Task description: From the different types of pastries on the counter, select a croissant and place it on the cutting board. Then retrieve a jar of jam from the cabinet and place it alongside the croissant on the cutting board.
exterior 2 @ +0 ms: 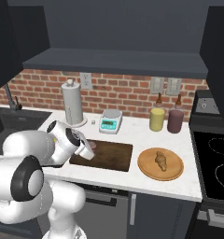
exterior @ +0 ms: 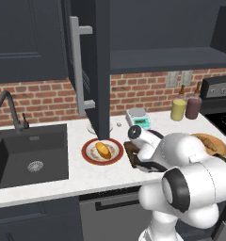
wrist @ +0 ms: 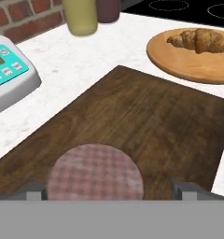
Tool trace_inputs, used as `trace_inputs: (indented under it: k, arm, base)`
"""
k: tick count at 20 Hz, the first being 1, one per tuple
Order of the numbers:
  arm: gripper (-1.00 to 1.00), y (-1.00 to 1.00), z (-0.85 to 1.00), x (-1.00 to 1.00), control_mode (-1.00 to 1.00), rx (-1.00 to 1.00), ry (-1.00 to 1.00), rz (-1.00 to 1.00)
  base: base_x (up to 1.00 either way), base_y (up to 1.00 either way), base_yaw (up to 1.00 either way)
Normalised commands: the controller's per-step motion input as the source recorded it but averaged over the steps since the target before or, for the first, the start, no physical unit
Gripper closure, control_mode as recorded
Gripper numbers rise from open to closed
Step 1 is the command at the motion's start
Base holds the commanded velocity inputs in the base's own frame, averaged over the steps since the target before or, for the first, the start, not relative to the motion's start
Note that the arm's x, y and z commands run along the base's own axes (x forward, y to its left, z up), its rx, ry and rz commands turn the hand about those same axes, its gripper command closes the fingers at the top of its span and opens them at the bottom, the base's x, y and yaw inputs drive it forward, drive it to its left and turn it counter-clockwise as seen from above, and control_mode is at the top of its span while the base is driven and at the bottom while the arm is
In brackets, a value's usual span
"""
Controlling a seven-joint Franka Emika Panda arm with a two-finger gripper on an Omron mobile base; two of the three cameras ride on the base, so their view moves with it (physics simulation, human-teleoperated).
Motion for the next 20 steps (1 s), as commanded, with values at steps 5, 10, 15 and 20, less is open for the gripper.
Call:
trace_inputs:
  k: [5, 10, 15, 20]
  arm:
    - [-1.0, -0.03, 0.05, -0.11, -1.0, 0.06, 0.0, 0.0]
    - [-1.0, -0.04, 0.38, -0.08, -1.0, 0.11, 0.0, 0.0]
    - [-1.0, 0.0, 0.68, -0.07, -1.0, 0.14, 0.0, 0.0]
    - [-1.0, -0.02, 0.76, -0.02, -1.0, 0.14, 0.0, 0.0]
  base:
    - [0.0, 0.0, 0.0]
    - [0.0, 0.0, 0.0]
    - [0.0, 0.0, 0.0]
    - [0.0, 0.0, 0.0]
